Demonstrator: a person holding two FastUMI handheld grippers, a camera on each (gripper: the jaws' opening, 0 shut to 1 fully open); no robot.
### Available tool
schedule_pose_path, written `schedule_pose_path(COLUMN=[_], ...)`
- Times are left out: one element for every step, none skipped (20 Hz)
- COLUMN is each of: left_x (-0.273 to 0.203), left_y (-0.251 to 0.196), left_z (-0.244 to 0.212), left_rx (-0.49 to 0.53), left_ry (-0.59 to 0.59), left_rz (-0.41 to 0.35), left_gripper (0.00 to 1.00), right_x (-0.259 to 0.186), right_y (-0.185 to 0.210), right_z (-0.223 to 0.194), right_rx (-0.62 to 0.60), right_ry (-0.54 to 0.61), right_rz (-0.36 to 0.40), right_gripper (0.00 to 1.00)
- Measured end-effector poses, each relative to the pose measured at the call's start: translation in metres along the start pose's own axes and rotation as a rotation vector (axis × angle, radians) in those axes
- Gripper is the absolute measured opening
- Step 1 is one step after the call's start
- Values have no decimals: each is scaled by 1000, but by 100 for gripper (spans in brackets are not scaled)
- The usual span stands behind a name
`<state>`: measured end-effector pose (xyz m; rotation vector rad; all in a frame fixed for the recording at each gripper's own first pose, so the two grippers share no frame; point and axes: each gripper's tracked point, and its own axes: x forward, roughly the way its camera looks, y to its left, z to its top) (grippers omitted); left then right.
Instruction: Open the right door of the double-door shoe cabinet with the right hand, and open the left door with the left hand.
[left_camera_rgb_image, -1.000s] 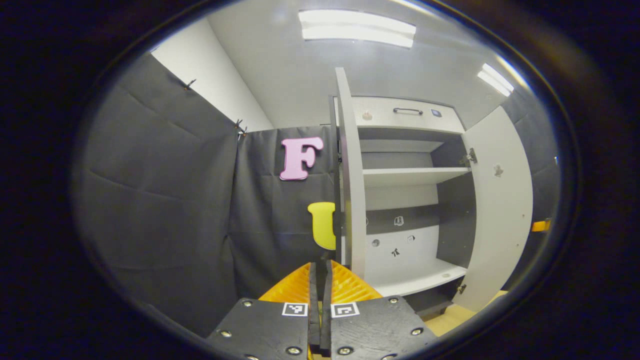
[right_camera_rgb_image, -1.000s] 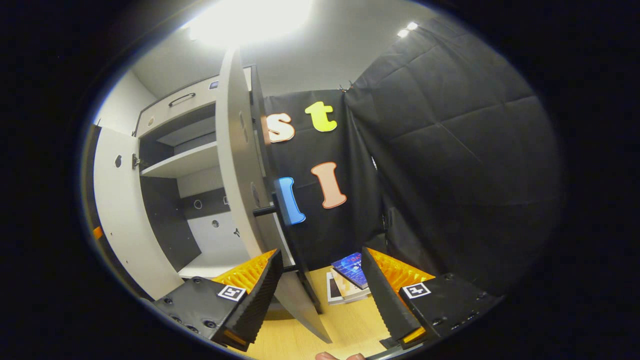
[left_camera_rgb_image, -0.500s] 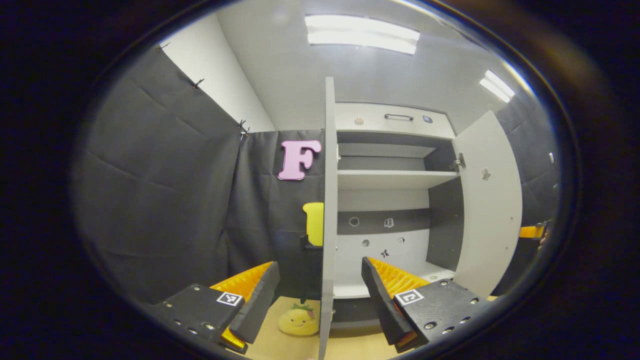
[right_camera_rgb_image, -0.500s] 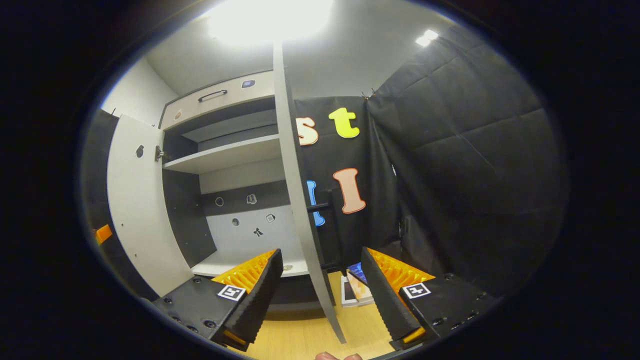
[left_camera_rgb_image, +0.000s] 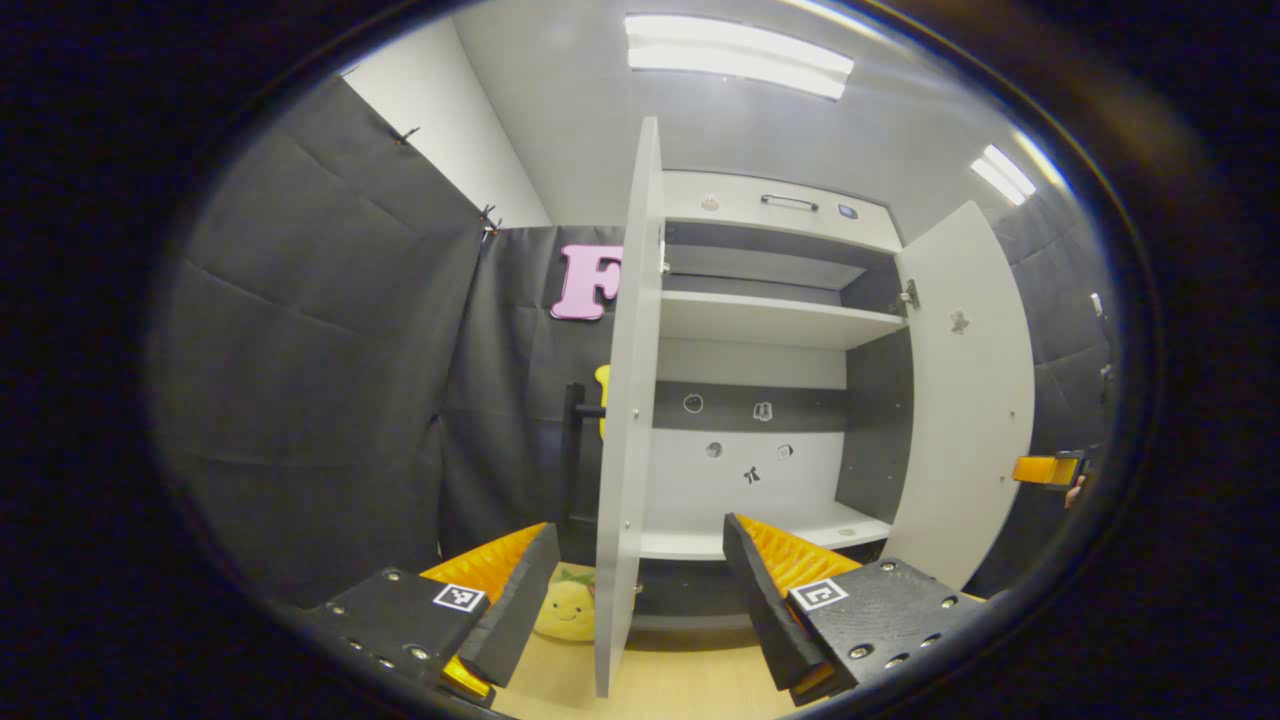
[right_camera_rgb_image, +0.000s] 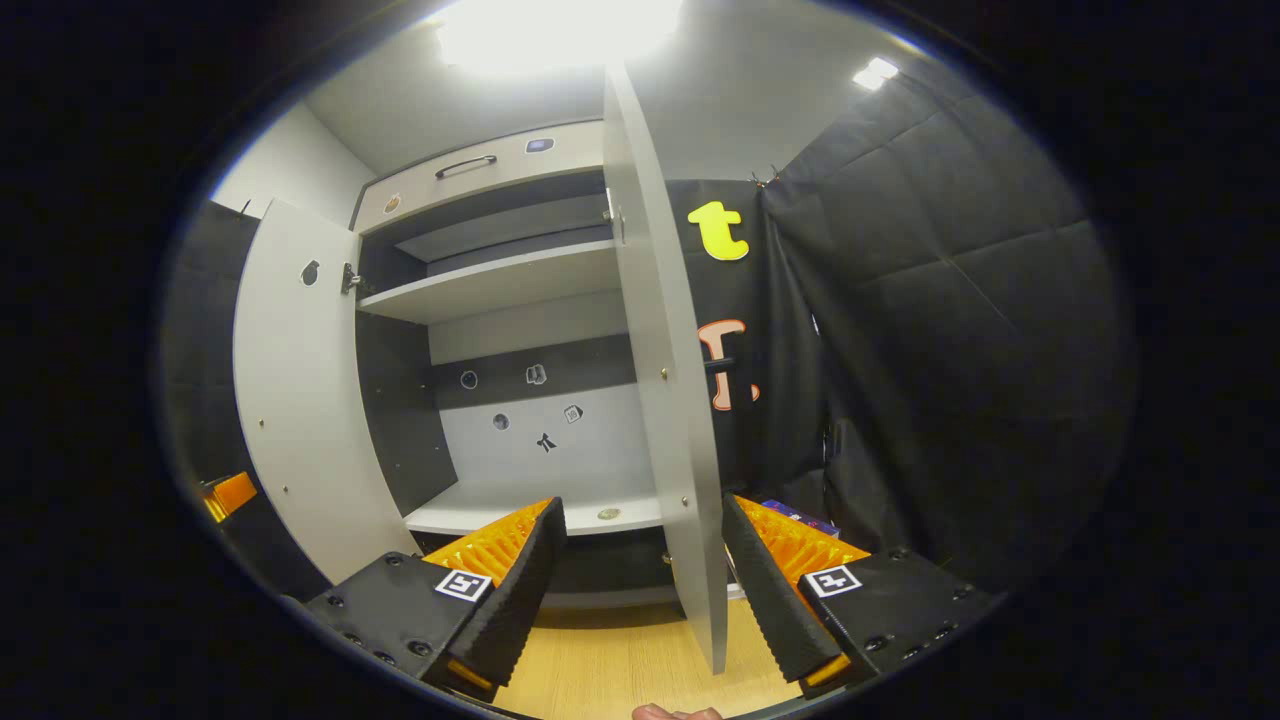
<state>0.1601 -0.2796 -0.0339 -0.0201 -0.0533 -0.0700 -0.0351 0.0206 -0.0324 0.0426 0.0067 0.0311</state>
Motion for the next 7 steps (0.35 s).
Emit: schedule_pose_path(left_x=[-1,0,3,7,9,12,13], left_y=[3,6,6,3,3,2,0], left_z=[4,11,17,20,24,26,27], left_rx=[20,40,55,64,64,54,39], left_ry=[-14,-34,-44,-48,-57,-64,-66], left_rz=[11,16,13,9,10,5,-3], left_gripper=[93,92,92,92,92,93,94], right_x=[-3,-3,-4,-5,-4,-3,-2], right_y=[2,3,3,2,2,3,7], right_z=[-1,-2,-3,-3,-4,-5,-6], right_rx=[2,3,2,1,7,18,30], right_ry=[6,14,19,21,23,27,30], right_rz=[6,15,16,14,16,21,25], right_gripper=[98,98,98,98,98,98,98])
